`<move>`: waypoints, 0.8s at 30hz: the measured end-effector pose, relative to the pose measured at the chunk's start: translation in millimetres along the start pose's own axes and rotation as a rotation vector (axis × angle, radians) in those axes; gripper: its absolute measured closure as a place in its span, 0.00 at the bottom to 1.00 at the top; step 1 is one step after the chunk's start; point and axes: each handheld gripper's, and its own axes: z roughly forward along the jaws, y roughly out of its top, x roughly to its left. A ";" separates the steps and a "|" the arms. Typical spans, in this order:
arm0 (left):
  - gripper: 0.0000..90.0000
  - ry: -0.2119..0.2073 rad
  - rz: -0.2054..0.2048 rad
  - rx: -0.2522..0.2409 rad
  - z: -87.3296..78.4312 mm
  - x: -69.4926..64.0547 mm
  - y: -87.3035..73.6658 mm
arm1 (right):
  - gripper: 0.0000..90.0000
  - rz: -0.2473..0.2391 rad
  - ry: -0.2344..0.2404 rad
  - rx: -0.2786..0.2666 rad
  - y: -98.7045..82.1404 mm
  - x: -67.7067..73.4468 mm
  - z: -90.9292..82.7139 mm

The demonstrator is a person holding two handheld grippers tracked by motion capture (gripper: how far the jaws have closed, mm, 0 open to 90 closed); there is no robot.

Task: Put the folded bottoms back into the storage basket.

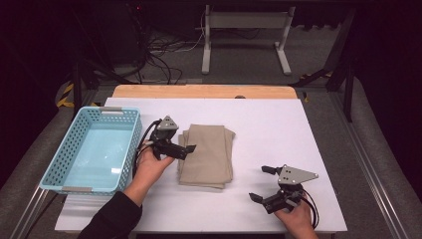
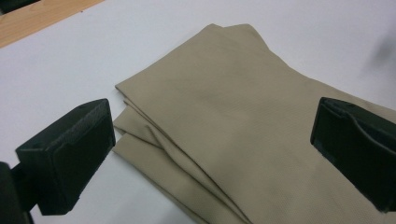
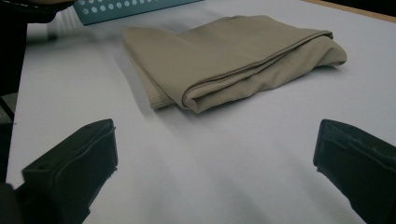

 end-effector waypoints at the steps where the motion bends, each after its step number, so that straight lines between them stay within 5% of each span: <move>1: 0.01 0.003 -0.001 0.004 1.0 0.0 0.4 | 0.00 -0.004 0.000 0.002 0.0 -0.1 0.4; 15: 0.01 0.085 -0.047 0.073 24.0 8.6 7.4 | 0.00 -0.017 0.009 0.013 0.6 2.8 2.4; 24: 0.02 0.093 -0.091 0.101 34.2 12.5 10.6 | 0.00 -0.018 0.010 0.014 0.6 2.7 2.5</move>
